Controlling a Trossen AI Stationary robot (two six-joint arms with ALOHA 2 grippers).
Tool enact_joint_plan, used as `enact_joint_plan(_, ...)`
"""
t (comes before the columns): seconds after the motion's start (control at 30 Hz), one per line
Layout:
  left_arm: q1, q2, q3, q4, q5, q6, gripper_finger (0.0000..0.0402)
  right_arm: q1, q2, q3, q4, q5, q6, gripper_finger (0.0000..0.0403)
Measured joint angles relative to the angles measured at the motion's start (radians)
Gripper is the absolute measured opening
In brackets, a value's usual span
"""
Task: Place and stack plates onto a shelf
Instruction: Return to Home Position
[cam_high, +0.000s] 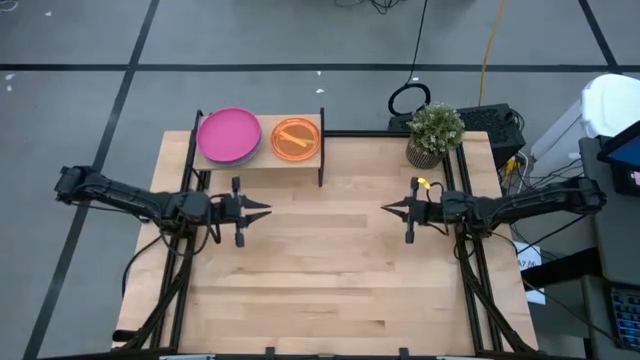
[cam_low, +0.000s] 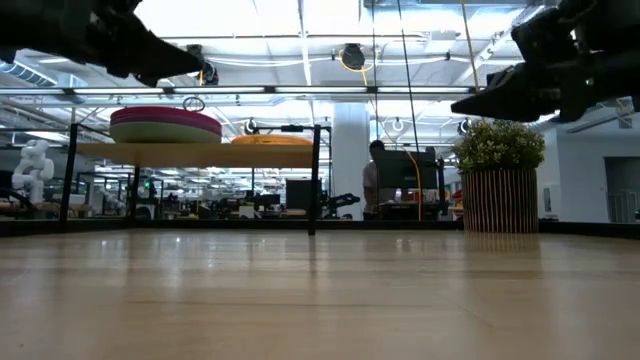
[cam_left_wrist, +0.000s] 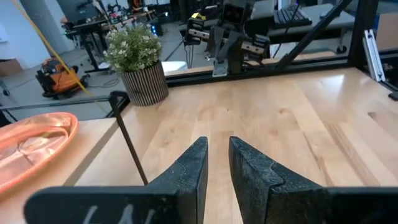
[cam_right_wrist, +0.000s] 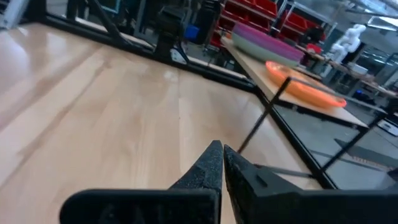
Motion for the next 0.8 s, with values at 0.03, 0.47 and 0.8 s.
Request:
enact_joint_plan(0.03,0.000,-0.011,-0.015,0.014,0.000,-0.004,0.0070,0.000,0.000,-0.005,0.000,0.003,0.001,0.0000)
enact_joint_plan(0.47,-0.003,-0.088,-0.160,0.110,0.000,-0.090,0.0070,0.000,0.001,-0.111,0.079,-0.050,0.130,0.0000)
enact_joint_plan(0.8,-0.063,-0.087,-0.170,0.108,0.051,-0.138,0.0070,0.003,-0.010,-0.131,0.076,-0.083,0.163,0.0000)
